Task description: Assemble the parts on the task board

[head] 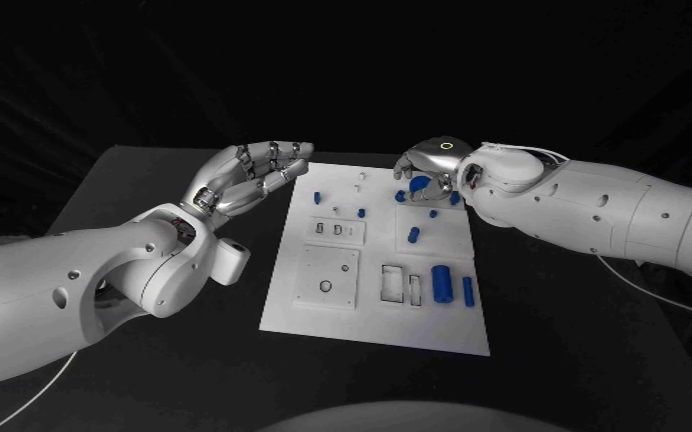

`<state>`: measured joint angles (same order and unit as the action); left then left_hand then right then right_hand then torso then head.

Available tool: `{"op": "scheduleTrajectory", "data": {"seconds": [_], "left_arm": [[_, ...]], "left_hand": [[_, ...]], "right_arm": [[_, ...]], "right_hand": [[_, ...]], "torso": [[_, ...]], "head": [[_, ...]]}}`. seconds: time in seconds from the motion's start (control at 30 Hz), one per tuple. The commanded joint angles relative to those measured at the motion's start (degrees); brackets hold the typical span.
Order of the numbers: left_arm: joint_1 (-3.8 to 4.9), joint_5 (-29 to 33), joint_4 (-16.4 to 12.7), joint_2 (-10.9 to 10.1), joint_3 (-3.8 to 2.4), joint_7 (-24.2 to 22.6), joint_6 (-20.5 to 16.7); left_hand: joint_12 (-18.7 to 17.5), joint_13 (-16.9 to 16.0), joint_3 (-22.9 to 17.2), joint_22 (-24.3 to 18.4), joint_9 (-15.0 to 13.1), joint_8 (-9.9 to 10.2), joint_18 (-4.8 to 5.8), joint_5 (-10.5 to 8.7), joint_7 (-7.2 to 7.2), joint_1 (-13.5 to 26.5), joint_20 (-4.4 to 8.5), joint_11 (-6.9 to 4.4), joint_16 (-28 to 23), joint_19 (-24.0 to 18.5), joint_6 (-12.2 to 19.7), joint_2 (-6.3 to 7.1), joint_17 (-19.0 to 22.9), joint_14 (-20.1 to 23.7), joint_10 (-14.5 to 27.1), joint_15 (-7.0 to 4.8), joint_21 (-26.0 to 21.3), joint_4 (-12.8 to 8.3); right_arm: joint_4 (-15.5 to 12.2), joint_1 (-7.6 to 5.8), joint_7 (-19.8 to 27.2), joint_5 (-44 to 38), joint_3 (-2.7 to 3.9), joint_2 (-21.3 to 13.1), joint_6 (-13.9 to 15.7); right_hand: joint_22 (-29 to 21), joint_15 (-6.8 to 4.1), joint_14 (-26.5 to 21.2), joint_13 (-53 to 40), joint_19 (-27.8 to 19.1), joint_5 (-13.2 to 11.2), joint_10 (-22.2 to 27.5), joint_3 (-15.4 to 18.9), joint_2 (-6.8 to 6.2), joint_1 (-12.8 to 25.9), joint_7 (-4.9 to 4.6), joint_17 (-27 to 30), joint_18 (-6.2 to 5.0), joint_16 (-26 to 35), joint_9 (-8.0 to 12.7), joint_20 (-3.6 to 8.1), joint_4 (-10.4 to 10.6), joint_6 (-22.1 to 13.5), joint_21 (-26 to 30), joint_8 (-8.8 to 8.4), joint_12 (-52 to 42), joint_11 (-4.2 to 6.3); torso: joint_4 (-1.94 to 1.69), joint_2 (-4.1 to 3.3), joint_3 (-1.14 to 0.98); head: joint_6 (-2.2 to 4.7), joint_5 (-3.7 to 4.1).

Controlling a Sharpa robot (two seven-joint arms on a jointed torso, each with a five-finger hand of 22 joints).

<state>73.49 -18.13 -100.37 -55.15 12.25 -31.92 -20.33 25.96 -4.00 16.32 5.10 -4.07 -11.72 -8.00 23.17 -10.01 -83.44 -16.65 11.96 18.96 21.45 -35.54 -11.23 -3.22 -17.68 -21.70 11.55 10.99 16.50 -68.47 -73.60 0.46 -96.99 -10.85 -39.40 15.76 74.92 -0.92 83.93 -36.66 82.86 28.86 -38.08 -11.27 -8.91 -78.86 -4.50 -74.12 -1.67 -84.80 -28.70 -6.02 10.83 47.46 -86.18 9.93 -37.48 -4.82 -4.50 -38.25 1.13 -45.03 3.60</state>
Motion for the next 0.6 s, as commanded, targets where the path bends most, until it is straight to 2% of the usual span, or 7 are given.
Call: {"op": "scheduleTrajectory", "data": {"seconds": [0.03, 0.3, 0.6], "left_arm": [[0.1, -0.6, 0.0, 0.1, -0.02, -0.4, 1.2], [0.09, -0.6, 0.1, 0.2, -0.01, -0.3, 1.4], [0.09, -0.6, 0.1, 0.2, -0.01, -0.1, 1.5]], "left_hand": [[0.4, 0.1, -0.5, 0.1, 0.1, -0.2, 0.63, 0.26, -1.08, -0.6, 0.02, -0.09, 0.3, 0.5, -0.3, 0.11, 0.0, -0.5, 0.5, 0.07, 0.3, 0.0], [0.5, 0.1, -0.6, 0.1, 0.1, -0.3, 0.57, 0.3, -1.08, -0.8, 0.02, -0.09, 0.4, 0.7, -0.4, 0.11, 0.0, -0.6, 0.5, 0.07, 0.3, 0.0], [0.7, 0.2, -0.7, 0.1, 0.1, -0.4, 0.5, 0.44, -1.07, -1.1, 0.02, -0.06, 0.6, 0.8, -0.7, 0.14, 0.0, -0.7, 0.5, 0.09, 0.4, -0.1]], "right_arm": [[0.4, 0.29, 1.2, 0.3, 0.01, 0.3, -0.6], [1.4, 1.04, 1.3, 0.4, 0.01, 1.1, -1.2], [3.2, 1.89, 1.3, 0.5, 0.02, 2.2, -1.8]], "right_hand": [[6.2, 0.34, 0.2, -0.3, -0.5, 1.2, 0.7, -1.0, -0.09, 0.0, -0.35, 0.3, -0.85, 0.5, -0.3, 0.13, -0.2, 0.2, 0.4, -0.32, 0.0, 0.07], [5.9, 0.33, -0.2, -0.4, -0.9, 3.9, 0.9, -3.1, -0.23, -0.5, -0.36, 0.9, -0.98, 0.7, -0.9, 0.16, -0.9, 0.9, 0.8, -0.73, 1.0, 0.07], [5.7, 0.45, -0.5, 0.0, -1.2, 5.6, 0.4, -4.9, -0.17, -0.5, -0.05, 1.5, -1.06, 0.9, -1.7, 0.1, -1.5, 2.6, 1.0, -0.31, 2.2, -0.09]], "torso": [[-0.06, 0.11, 0.04], [-0.08, 0.21, 0.09], [-0.05, 0.31, 0.08]], "head": [[-0.17, -0.04], [-0.34, -0.05], [-0.7, -0.13]]}}
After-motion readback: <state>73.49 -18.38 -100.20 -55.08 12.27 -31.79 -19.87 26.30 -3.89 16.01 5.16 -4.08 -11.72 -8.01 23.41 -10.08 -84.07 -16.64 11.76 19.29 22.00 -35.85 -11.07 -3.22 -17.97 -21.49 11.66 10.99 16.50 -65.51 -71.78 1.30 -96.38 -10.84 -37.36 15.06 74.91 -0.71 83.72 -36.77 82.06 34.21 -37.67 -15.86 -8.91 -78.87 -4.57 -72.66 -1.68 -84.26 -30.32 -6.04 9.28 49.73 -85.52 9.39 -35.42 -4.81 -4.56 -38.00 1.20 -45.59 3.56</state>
